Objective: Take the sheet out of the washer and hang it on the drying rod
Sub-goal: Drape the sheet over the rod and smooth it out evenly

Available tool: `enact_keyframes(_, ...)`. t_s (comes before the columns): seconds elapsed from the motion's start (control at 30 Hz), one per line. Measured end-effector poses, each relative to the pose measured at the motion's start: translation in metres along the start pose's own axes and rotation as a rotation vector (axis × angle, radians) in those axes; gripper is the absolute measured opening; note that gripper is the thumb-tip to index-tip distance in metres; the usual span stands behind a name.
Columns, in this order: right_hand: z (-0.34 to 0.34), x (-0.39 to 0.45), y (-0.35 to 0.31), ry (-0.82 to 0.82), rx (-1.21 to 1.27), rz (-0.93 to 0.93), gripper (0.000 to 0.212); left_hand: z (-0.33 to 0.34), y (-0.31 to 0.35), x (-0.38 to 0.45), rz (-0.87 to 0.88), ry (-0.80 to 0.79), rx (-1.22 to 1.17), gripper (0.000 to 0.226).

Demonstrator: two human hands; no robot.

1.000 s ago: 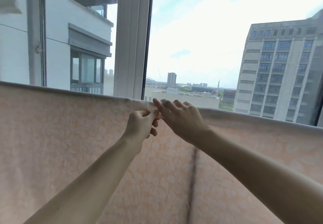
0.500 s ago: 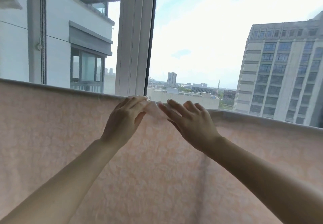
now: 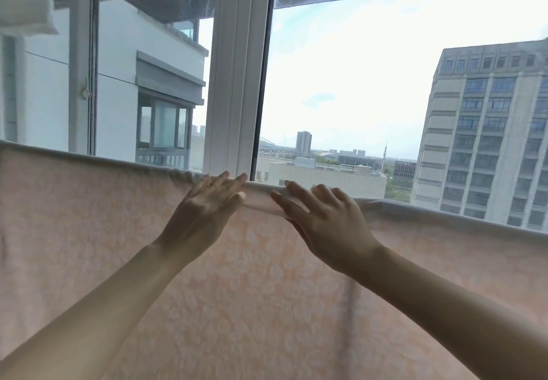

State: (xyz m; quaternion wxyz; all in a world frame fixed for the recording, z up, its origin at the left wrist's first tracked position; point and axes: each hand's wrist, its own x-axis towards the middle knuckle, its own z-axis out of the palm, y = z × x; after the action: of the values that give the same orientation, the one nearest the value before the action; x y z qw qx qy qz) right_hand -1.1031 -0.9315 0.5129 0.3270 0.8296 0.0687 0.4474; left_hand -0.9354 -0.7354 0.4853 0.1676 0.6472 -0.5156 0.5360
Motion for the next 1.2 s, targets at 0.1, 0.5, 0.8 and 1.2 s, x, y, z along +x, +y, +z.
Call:
enact_keyframes(0.1, 0.0, 0.005, -0.004, -0.003, 0.036, 0.003, 0.052, 0.003, 0.002, -0.002, -0.048, 0.01, 0.007, 0.032)
enact_keyframes(0.5, 0.023, 0.053, -0.039, -0.005, 0.003, -0.013, 0.061, 0.004, 0.003, 0.001, -0.142, 0.126, -0.052, 0.016)
enact_keyframes(0.8, 0.033, 0.059, -0.047, 0.139, 0.014, -0.004, 0.047, 0.003, -0.024, -0.005, -0.068, 0.115, -0.114, 0.026)
enact_keyframes(1.2, 0.038, 0.055, -0.051, 0.142, -0.004, -0.098, 0.05, 0.006, -0.106, -0.031, -0.055, 0.124, -0.119, 0.011)
